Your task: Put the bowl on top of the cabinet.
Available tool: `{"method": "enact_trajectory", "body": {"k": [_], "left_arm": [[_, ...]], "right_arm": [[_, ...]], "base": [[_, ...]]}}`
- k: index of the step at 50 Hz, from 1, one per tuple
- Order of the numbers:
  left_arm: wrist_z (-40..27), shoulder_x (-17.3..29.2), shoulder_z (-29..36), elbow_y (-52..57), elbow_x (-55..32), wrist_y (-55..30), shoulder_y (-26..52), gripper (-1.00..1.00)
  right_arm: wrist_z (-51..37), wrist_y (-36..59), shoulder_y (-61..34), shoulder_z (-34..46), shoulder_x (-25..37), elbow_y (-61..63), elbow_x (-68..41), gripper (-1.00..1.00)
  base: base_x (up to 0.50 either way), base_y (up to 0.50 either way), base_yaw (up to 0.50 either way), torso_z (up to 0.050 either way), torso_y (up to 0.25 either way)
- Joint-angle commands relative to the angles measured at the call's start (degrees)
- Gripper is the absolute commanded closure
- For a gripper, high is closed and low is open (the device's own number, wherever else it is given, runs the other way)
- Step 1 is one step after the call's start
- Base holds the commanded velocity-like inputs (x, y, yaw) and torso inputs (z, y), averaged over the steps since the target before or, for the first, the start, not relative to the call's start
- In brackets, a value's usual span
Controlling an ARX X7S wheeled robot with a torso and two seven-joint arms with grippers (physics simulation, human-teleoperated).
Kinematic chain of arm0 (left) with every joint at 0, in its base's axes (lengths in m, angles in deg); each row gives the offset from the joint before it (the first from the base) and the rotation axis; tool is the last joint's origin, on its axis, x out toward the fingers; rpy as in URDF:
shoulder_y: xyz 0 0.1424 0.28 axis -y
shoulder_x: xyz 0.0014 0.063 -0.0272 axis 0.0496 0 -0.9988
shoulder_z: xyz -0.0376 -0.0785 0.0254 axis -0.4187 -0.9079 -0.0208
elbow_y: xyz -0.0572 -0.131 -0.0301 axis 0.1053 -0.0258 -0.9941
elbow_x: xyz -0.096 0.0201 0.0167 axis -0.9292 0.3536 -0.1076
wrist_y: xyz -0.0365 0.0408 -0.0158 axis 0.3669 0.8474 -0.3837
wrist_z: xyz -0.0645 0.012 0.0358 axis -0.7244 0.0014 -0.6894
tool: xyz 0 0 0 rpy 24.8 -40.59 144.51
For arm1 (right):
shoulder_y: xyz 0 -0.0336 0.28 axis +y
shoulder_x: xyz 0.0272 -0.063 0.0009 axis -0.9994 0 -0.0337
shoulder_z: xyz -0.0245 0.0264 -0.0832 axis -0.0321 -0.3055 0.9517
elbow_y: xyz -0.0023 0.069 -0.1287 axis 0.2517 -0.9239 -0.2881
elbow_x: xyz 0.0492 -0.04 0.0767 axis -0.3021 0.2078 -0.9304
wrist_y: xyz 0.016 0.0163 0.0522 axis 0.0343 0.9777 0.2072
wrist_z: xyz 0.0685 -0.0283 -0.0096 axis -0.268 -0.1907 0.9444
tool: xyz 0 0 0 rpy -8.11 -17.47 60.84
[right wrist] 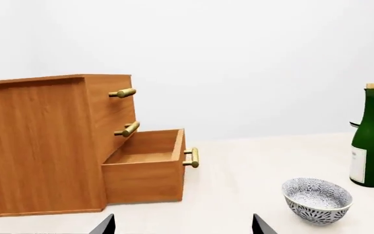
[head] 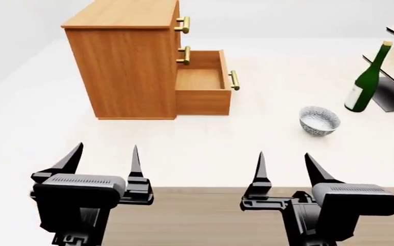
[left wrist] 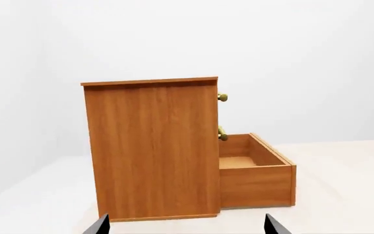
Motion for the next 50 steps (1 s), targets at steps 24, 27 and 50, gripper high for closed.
{"method": "enact_trajectory", "body": {"k": [24, 27, 50], "left_arm": [[-1.1, 0.9, 0.4, -0.4, -0.8, 1.0, -0.1, -1.00], [-1.2, 1.0, 0.4, -0.3, -0.9, 1.0, 0.0, -1.00], [-1.9, 1.6, 0.1, 0.5, -1.9, 0.8, 0.0, -1.00]], "right_arm": [[-0.2, -4.6, 0.3, 2.3, 1.7, -0.3, 0.9, -1.00], [-0.5, -4.5, 0.2, 2.3, 1.8, -0.4, 0.8, -1.00], [-2.3, -4.1, 0.0, 3.5, 3.2, -0.2, 1.0, -1.00]], "base": [[0.24, 0.00, 0.00, 0.000, 0.000], [0.50, 0.00, 0.00, 0.000, 0.000], [0.12, 0.26, 0.00, 0.000, 0.000]]}}
